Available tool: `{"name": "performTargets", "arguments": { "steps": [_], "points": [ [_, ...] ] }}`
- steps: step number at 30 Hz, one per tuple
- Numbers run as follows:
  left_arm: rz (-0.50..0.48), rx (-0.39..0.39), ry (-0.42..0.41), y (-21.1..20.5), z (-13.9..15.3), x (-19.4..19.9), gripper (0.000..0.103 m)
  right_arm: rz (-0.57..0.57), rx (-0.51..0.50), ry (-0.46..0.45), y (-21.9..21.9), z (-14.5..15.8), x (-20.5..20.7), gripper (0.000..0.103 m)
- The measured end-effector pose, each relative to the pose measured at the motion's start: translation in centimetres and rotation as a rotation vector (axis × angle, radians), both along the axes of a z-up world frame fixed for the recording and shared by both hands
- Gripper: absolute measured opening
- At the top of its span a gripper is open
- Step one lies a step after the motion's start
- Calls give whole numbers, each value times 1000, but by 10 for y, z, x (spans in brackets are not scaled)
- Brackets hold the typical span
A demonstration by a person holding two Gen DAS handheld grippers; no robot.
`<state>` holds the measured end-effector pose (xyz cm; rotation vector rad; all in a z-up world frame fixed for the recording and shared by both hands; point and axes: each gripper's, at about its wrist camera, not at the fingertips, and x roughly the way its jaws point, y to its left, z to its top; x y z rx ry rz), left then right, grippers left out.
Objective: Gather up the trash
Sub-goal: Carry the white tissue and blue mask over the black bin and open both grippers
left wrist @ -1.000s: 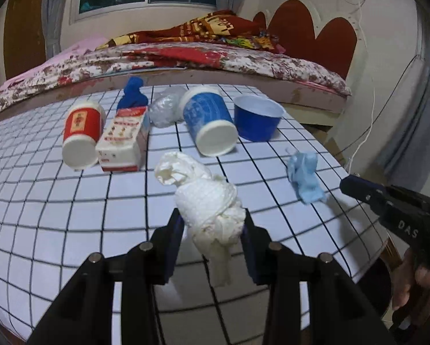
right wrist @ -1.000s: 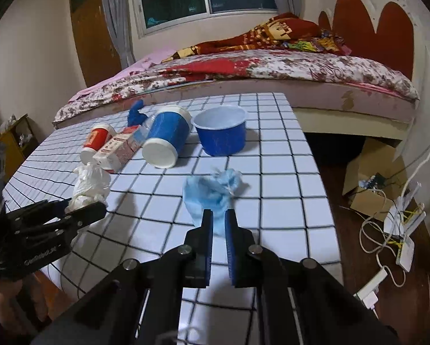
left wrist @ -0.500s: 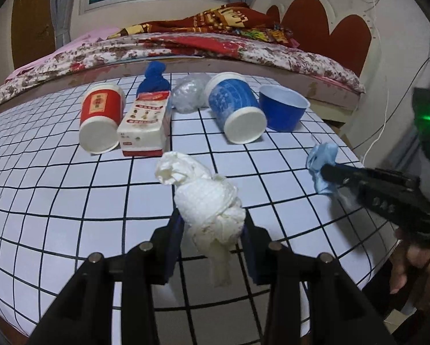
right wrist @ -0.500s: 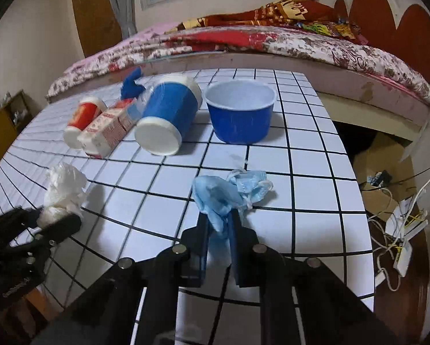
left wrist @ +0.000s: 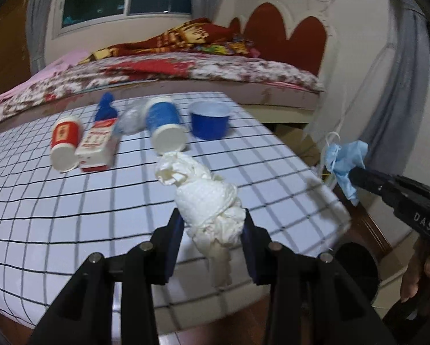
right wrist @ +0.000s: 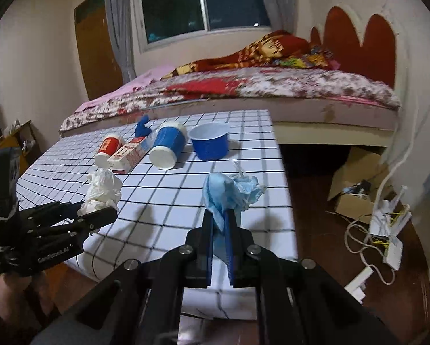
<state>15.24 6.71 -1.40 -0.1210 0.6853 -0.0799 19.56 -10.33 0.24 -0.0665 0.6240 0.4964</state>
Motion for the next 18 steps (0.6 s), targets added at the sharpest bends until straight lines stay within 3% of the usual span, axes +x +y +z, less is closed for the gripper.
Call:
{"name": "performTargets", "arguments": {
  "steps": [6,18],
  "points": [
    [-83,10,0,-43,0,-8,40,-69,-35,-65,-48,1,-30,8],
    [-292,41,23,-138,-8,-9,40,-270,-4,6,-151,-33,-58,4]
  ]
}}
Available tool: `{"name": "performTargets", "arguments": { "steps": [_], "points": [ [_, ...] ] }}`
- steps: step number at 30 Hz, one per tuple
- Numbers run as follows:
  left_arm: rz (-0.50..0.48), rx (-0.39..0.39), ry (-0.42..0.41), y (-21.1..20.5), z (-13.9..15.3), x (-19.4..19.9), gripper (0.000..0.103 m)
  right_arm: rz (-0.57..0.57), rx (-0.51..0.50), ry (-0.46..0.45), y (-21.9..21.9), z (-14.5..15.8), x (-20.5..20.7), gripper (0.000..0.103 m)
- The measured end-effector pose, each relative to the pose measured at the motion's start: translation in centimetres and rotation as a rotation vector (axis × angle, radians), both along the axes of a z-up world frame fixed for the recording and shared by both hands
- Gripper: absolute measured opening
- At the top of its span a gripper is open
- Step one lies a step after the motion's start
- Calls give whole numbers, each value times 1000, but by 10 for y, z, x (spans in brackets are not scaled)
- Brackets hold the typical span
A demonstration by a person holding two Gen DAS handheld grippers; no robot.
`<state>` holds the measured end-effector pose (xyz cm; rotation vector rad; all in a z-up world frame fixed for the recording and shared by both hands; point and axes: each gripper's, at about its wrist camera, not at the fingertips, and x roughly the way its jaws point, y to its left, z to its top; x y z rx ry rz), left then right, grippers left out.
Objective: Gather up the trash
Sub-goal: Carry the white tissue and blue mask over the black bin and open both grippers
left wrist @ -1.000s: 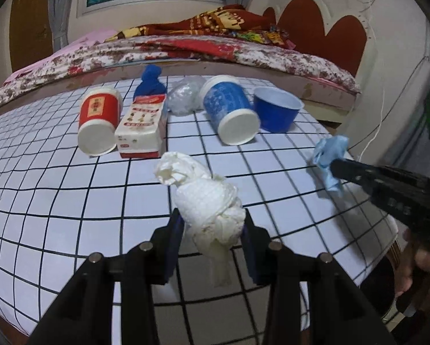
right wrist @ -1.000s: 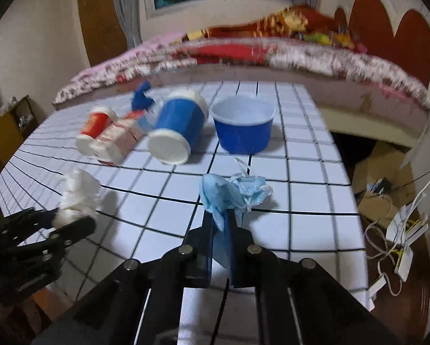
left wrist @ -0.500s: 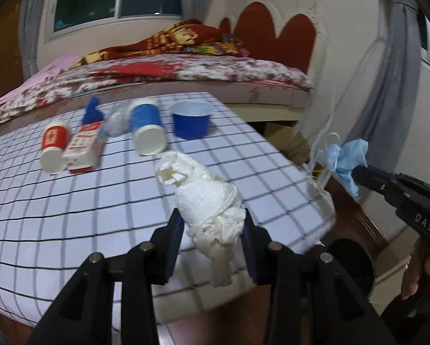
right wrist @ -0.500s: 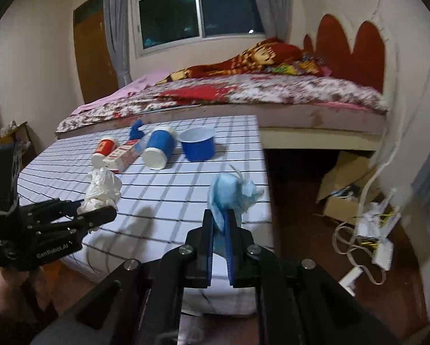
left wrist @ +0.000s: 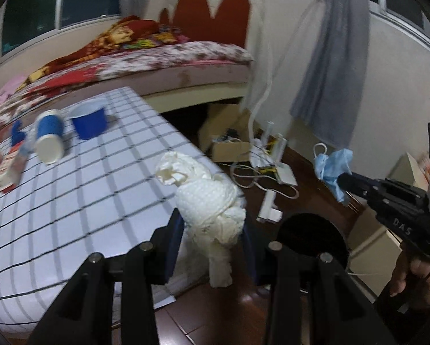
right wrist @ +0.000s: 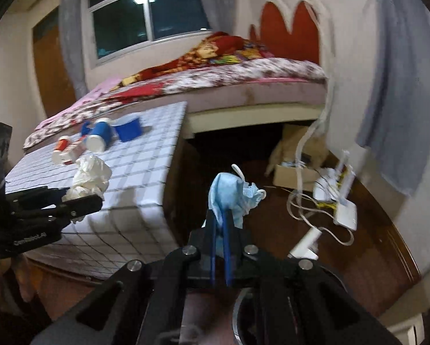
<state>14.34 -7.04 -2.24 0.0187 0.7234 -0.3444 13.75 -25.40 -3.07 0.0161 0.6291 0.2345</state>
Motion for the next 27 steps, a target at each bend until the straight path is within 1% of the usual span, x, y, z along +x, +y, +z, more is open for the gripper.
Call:
{"name": "performTargets", "arguments": {
  "steps": [8,12,18,22,27],
  "points": [
    [-151,7,26,-62,-10,-9,40,-122,28,74,-65,-24,-21,4],
    [-242,18,49,-95,-19,-14,40,-149,35,101,-85,-34,-30,4],
    [-342,30,100,-131,-40,-15,40,-175,49,147,-111,-48,-40,4],
    [-396,36,144,-150,-55,-11,40,-187,64,188,-125,-63,-44,4],
    [-429,56,202,-170,-78,-7,40,-207,70,236,-142,-80,-44,4]
  ]
}}
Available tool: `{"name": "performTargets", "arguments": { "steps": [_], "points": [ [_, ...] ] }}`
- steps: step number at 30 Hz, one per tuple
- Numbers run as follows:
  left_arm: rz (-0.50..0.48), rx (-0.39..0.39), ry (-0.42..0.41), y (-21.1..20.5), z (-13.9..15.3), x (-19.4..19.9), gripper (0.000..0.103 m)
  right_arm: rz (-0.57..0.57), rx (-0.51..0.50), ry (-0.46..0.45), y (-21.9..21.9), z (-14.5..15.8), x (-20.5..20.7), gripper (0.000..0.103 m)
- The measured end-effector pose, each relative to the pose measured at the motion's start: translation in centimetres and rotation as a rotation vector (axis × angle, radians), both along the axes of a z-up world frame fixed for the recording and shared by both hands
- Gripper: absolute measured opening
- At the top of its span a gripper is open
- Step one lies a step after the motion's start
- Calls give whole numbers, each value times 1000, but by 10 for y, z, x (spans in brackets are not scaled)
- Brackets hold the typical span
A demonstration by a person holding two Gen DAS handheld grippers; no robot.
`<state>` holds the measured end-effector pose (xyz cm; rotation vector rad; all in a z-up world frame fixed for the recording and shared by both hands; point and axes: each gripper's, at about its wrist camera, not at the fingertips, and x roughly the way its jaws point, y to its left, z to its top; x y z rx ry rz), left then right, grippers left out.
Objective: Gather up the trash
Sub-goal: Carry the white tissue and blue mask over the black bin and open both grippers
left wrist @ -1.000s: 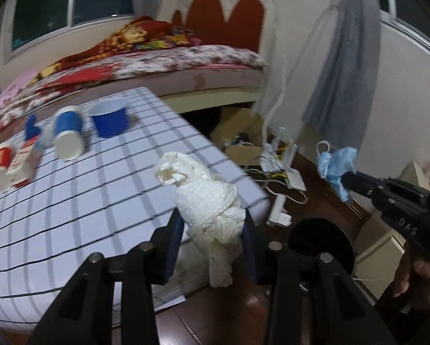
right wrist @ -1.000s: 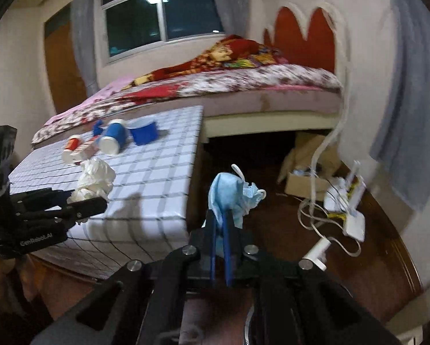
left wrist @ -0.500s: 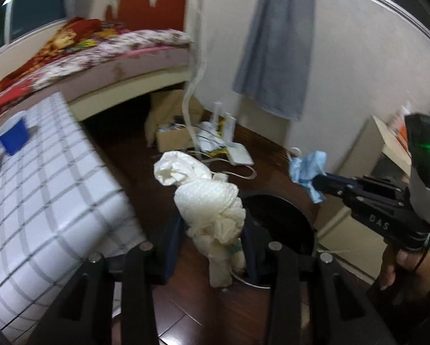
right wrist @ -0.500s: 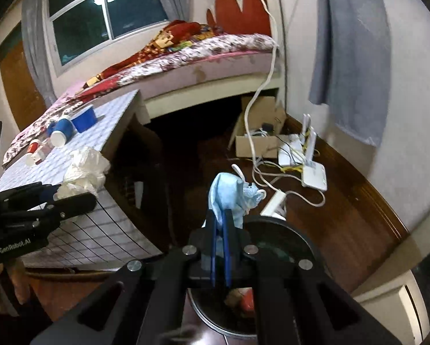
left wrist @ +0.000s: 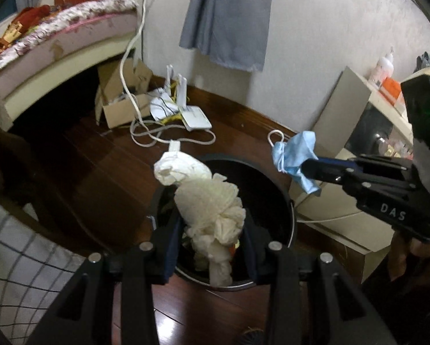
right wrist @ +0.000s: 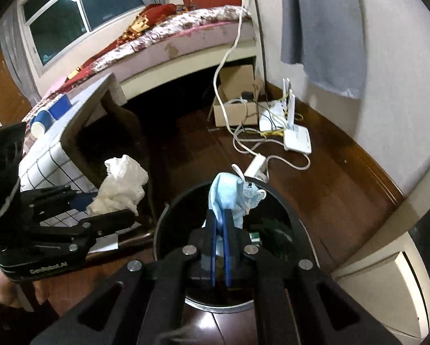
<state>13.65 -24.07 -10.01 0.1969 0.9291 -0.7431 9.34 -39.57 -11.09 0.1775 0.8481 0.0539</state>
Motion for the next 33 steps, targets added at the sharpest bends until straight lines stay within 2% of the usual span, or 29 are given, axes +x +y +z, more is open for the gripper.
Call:
{"name": "performTargets", "arguments": {
  "steps": [6,9,11,12,13,15,17,22,33],
  "points": [
    [-28,23,50,-20,-18,4,40,-8,23,48,-12,-17,8,4],
    [-34,18,79,-25,-25,9,45,2,30,70,-13,-25,15,4],
    [-27,-17,115,-23,-31,13,83,6,21,95,-13,-33,20,5],
    [-2,-14,109,-21,-34,14,101,-12,1,127,-16,-41,24,15],
    [36,3,107,-17,-39,17,102,-50,-11,160,-22,-49,27,53],
    [91,11,136,-7,-48,23,102,-114,-12,212,-35,-63,26,102],
    [151,22,140,4,-54,27,102,-156,-26,239,-44,-68,24,102],
    [207,58,111,15,-56,28,102,-187,-30,230,-50,-64,19,102],
    [207,58,34,23,-30,13,102,-167,-94,178,-32,-47,26,102]
  ]
}}
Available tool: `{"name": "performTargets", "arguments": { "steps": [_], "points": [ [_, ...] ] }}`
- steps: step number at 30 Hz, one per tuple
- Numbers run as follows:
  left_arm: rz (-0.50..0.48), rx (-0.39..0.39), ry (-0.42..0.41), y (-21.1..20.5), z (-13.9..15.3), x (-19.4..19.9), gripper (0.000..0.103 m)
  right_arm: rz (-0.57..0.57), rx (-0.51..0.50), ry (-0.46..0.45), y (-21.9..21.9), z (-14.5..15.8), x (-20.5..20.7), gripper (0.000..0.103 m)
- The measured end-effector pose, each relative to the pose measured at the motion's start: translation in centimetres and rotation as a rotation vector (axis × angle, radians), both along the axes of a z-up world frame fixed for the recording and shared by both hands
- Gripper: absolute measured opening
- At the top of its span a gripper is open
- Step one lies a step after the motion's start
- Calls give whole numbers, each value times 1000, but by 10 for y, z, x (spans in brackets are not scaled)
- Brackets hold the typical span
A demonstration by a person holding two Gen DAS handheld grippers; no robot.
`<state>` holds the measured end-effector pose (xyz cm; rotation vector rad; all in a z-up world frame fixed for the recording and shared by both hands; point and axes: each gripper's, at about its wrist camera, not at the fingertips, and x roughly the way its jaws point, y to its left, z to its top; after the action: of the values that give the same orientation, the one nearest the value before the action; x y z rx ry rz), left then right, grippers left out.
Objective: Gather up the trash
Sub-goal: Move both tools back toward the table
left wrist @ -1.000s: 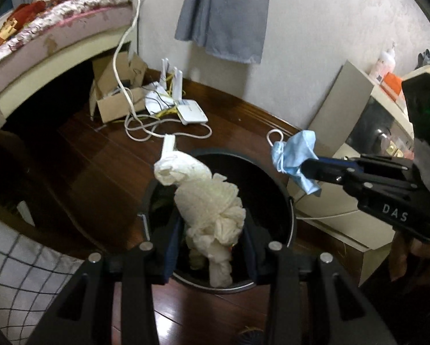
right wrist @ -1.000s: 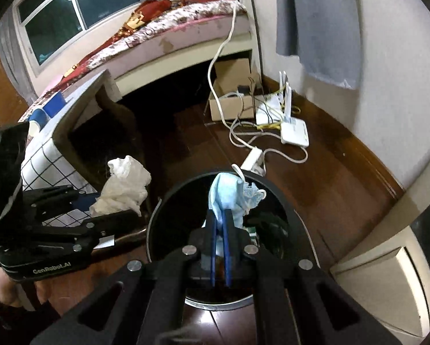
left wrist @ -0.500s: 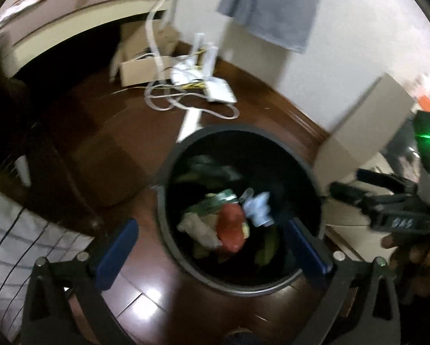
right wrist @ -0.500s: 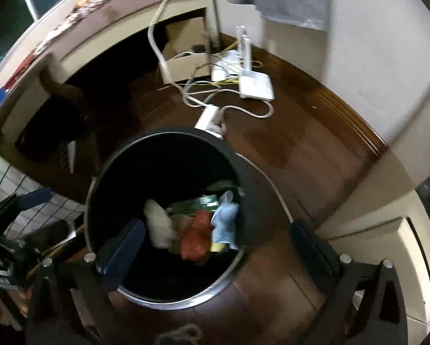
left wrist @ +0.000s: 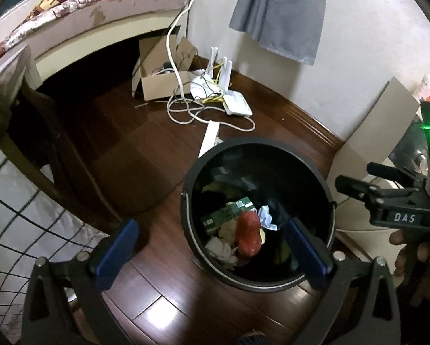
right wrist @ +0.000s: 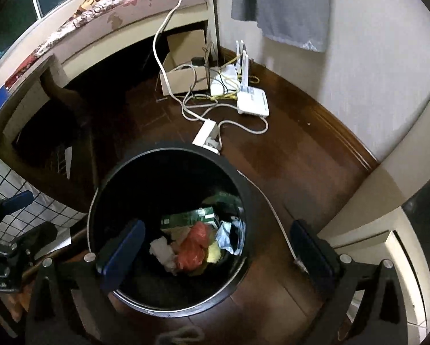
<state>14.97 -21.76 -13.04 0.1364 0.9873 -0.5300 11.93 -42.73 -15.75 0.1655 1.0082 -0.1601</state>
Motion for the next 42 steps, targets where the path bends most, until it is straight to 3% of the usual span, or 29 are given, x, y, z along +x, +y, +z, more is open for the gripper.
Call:
{"name": "performTargets", "arguments": {
  "steps": [18,42],
  "points": [
    [126,-10,-143,59,62,-13,102,118,-59,-115,63,44,5,102],
    [510,19,-262,234,98,-19,102,419,-1,-333,232,109,47,102]
  ]
}}
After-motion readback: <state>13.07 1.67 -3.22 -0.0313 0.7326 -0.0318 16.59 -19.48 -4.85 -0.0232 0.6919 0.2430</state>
